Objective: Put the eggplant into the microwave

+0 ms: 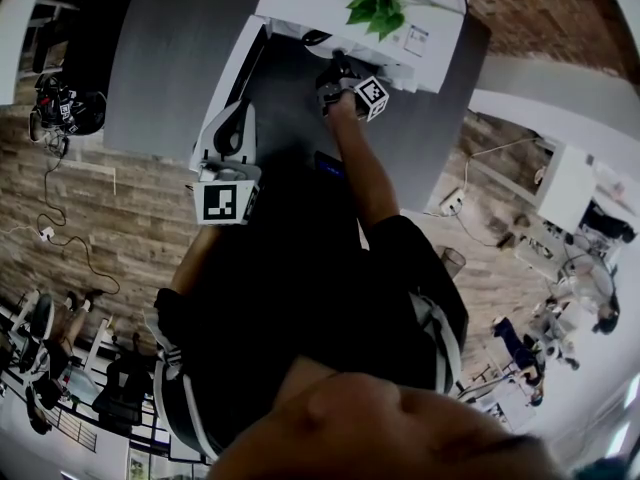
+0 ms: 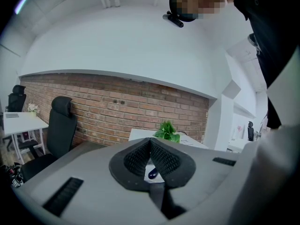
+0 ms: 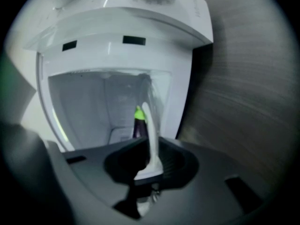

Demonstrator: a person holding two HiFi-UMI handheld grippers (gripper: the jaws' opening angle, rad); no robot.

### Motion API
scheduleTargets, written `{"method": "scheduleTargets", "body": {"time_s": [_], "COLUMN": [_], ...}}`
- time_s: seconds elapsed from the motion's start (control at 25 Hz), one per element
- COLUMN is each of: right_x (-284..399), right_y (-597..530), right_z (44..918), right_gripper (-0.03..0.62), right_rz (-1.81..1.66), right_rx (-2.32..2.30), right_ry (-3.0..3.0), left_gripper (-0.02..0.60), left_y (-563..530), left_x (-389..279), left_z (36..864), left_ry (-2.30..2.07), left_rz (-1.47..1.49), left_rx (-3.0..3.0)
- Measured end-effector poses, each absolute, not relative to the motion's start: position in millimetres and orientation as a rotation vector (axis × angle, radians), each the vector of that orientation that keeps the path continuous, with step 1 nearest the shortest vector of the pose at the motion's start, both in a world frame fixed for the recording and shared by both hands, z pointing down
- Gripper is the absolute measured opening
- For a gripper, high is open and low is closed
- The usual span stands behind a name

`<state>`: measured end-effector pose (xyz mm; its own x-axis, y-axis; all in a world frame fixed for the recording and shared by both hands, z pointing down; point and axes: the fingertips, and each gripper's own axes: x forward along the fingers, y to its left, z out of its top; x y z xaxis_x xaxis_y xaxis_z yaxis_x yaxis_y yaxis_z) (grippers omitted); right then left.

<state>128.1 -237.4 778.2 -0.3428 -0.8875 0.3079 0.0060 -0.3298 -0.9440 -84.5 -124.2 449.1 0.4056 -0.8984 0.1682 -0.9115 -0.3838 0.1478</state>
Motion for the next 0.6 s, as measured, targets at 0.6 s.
{"method": "scheduleTargets", "body": {"time_s": [0.6], "right_x": [112], "right_y": [-206], "right_z": [760], "right_gripper": [0.04], "right_rz": [-1.61], "right_rx": [-1.672], "right_ry": [2.041], "left_gripper": [0.037], "left_y": [-128], "left_x": [-81], "left_z": [451], "left_ry": [-1.586], "left_rz": [0.075], "left_rx": [2.451]}}
